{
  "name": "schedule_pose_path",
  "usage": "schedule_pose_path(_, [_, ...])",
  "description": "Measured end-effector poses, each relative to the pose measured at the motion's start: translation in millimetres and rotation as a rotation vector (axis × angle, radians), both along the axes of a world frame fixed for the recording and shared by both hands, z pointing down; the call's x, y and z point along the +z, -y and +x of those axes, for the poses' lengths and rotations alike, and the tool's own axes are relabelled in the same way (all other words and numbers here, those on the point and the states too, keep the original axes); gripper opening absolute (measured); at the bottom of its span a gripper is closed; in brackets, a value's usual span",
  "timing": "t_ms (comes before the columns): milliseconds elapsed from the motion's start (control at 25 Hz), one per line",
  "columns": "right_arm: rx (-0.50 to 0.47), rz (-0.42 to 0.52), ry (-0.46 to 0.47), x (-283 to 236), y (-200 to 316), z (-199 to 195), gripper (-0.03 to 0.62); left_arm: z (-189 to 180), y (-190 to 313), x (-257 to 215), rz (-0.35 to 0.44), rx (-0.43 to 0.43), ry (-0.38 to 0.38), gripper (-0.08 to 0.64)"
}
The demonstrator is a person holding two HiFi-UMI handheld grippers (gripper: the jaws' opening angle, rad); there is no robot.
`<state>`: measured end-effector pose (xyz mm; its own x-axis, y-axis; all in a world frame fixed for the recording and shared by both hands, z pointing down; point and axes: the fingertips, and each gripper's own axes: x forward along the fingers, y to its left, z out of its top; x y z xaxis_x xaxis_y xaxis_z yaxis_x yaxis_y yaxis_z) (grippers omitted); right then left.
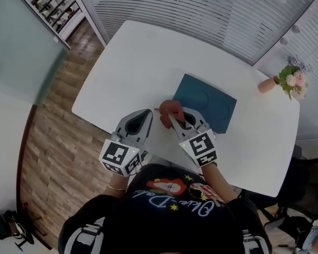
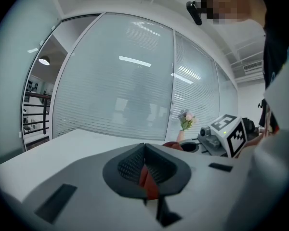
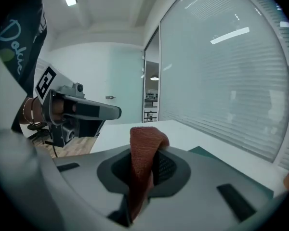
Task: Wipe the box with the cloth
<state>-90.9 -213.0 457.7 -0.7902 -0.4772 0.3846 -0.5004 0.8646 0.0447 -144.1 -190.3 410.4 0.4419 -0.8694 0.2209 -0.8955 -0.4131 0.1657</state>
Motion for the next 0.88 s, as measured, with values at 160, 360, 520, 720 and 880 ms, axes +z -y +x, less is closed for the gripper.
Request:
schedule_pose_path(160, [0.054,-0.013,-0.012,8,2,16,0.040,6,0,-1,0.003,0.023,0.000,0.003])
schedule_pose_path(360, [0.115,-0.015,-0.016,8,1,34,0.038,16,-3,-2,-0.001,0.067,0.002,0.003])
schedule_pose_path(520, [0.157,-0.013,-0.016,7,1,51,0.040,28,-1,-3,0.002,0.098,0.002,0.003])
schedule_pose_path(720, [0.226,-0.011,-0.019,9,1,80,0.040,48,2,-1,0.000,0.148,0.003,0.003])
schedule_pose_path(880, [0.286,-0.011,-0.021,9,0,104,0.040,67,5,-1,0.004,0.204,0.004,0.003])
